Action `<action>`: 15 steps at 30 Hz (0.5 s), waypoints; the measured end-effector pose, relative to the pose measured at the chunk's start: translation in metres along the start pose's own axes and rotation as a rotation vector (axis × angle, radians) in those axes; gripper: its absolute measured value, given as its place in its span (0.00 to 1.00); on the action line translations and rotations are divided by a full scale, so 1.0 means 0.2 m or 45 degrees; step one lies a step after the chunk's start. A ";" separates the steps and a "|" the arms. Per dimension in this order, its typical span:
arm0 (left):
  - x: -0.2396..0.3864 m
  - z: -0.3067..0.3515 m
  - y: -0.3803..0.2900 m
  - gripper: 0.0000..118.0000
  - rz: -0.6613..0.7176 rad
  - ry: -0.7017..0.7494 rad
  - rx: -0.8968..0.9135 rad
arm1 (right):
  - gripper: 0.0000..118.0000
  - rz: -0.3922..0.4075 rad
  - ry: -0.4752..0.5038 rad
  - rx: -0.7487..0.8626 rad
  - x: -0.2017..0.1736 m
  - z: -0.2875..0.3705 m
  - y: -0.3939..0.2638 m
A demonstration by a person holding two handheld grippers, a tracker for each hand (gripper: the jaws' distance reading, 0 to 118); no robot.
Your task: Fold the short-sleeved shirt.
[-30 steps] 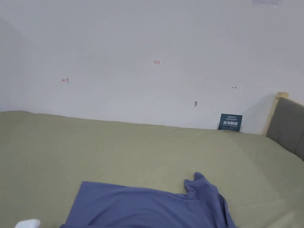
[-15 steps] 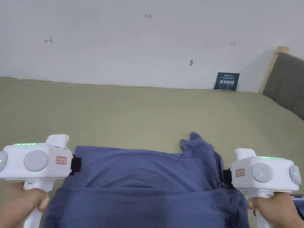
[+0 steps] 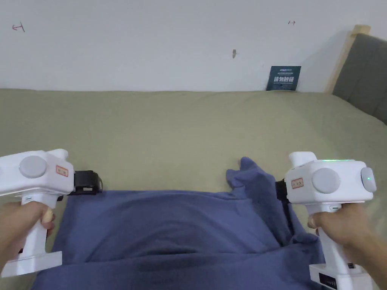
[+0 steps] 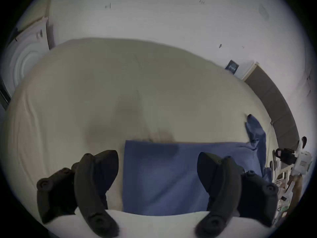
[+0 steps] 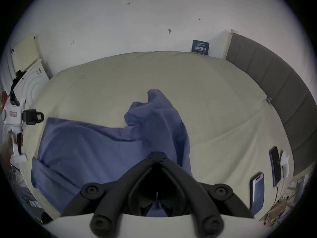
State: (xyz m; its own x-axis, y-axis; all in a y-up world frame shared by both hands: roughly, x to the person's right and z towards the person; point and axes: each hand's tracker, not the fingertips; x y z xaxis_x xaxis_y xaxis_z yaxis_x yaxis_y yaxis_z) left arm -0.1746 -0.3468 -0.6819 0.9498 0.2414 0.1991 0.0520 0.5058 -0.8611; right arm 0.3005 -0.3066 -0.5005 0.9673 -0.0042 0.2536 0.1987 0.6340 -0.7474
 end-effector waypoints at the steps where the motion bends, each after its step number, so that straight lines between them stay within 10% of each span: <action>1: 0.01 -0.05 0.00 0.85 0.006 0.020 -0.052 | 0.00 0.002 -0.006 -0.005 0.01 -0.03 0.02; 6: 0.07 -0.09 -0.10 0.54 -0.197 0.163 -0.032 | 0.06 -0.028 -0.031 -0.052 0.09 -0.20 0.15; 9: 0.04 -0.03 -0.07 0.03 -0.175 0.079 -0.014 | 0.84 0.021 -0.063 -0.115 0.13 -0.32 0.24; 15: 0.02 -0.05 -0.06 0.03 -0.157 0.068 -0.041 | 0.90 0.052 -0.090 -0.192 0.12 -0.55 0.32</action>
State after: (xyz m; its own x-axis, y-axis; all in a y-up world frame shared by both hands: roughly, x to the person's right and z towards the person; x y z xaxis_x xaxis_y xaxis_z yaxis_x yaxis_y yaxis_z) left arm -0.1677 -0.3598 -0.6759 0.9506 0.1344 0.2797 0.1779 0.5021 -0.8463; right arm 0.3536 -0.3519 -0.6097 0.9626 0.0771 0.2597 0.1860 0.5090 -0.8404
